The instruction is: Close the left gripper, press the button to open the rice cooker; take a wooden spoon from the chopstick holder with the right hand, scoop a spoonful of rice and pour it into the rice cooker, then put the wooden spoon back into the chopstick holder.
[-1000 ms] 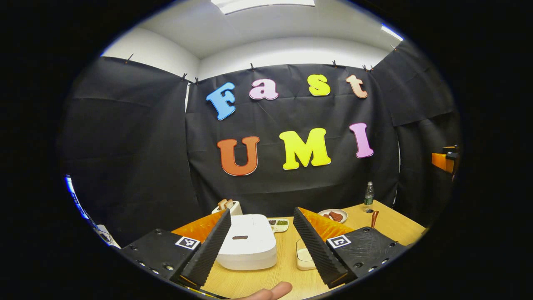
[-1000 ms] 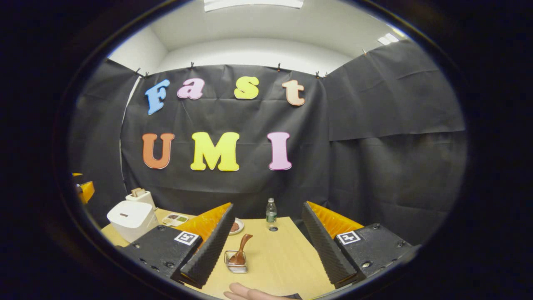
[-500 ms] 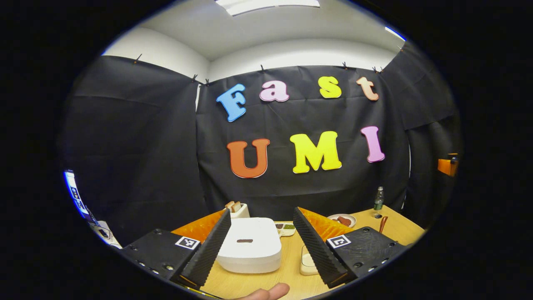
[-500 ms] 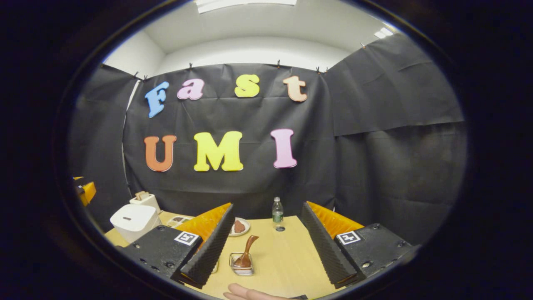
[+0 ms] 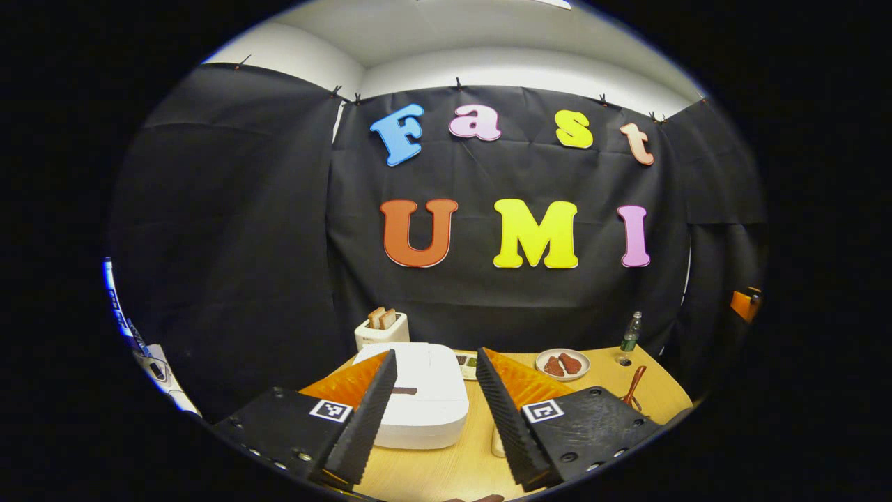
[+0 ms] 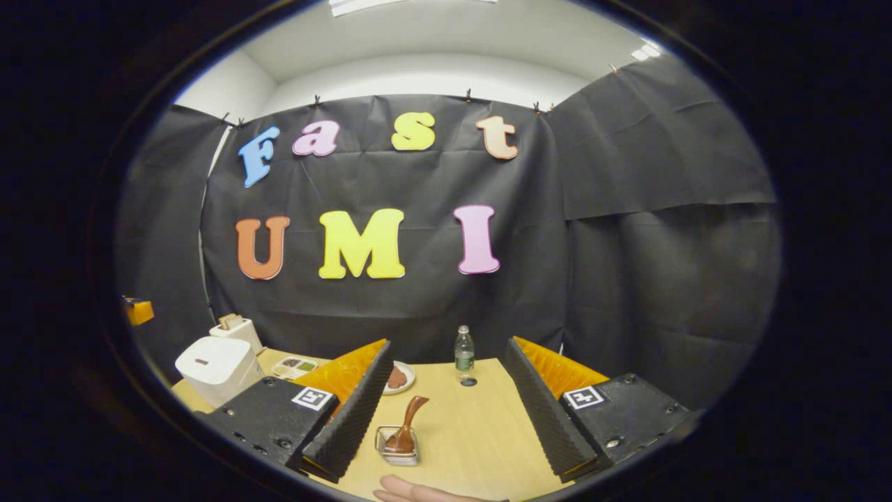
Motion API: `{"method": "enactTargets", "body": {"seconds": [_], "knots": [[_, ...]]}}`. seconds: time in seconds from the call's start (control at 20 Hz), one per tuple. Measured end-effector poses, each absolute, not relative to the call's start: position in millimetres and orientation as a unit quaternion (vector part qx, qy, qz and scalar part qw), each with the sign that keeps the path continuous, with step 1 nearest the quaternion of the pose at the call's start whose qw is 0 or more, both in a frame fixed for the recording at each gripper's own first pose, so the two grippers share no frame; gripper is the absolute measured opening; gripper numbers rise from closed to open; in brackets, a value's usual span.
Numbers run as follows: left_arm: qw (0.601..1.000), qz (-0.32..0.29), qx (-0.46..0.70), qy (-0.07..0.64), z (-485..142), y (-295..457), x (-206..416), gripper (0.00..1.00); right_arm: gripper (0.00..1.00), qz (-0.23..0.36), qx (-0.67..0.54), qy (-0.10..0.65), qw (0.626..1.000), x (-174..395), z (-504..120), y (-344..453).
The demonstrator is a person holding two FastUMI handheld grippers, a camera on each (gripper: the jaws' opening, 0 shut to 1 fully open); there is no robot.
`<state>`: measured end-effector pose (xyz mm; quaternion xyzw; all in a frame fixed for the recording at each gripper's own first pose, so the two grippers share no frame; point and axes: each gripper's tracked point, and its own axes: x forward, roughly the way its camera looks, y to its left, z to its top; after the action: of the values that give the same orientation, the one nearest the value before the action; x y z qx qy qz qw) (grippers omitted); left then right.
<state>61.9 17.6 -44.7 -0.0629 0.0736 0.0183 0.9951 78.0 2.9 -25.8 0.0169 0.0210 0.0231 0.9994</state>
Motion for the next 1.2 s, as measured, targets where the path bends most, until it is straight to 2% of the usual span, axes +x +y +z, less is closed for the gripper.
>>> {"method": "enactTargets", "body": {"seconds": [0.1, 0.15, 0.2, 0.25, 0.45, 0.55, 0.6, 0.8, 1.2], "knots": [[0.994, 0.004, -0.068, 0.09, -52, 14, 71, 0.6, 1.0, 0.025, 0.016, 0.02, 0.999, 82, -27, 5], [0.993, -0.002, -0.071, 0.097, -56, 13, 74, 0.5, 1.0, 0.025, 0.016, 0.02, 0.999, 85, -28, 5], [0.992, 0.001, -0.072, 0.102, -59, 15, 79, 0.45, 1.0, 0.025, 0.017, 0.021, 0.999, 87, -29, 6], [0.992, 0.006, -0.07, 0.105, -62, 19, 83, 0.41, 1.0, 0.027, 0.017, 0.023, 0.999, 89, -30, 8], [0.99, 0.007, -0.063, 0.125, -70, 25, 86, 0.41, 1.0, 0.03, 0.02, 0.028, 0.999, 98, -38, 7], [0.987, 0.018, -0.065, 0.143, -89, 28, 112, 0.01, 1.0, 0.027, 0.02, 0.033, 0.999, 103, -45, 4], [0.986, 0.028, -0.062, 0.151, -98, 35, 119, 0.03, 1.0, 0.028, 0.02, 0.032, 0.999, 106, -48, 4], [0.977, 0.038, -0.077, 0.195, -130, 47, 143, 0.03, 1.0, 0.023, -0.005, 0.019, 1.0, 118, -60, 7], [0.947, 0.066, -0.093, 0.3, -202, 71, 173, 0.01, 1.0, 0.042, -0.005, 0.049, 0.998, 140, -94, 24]]}}
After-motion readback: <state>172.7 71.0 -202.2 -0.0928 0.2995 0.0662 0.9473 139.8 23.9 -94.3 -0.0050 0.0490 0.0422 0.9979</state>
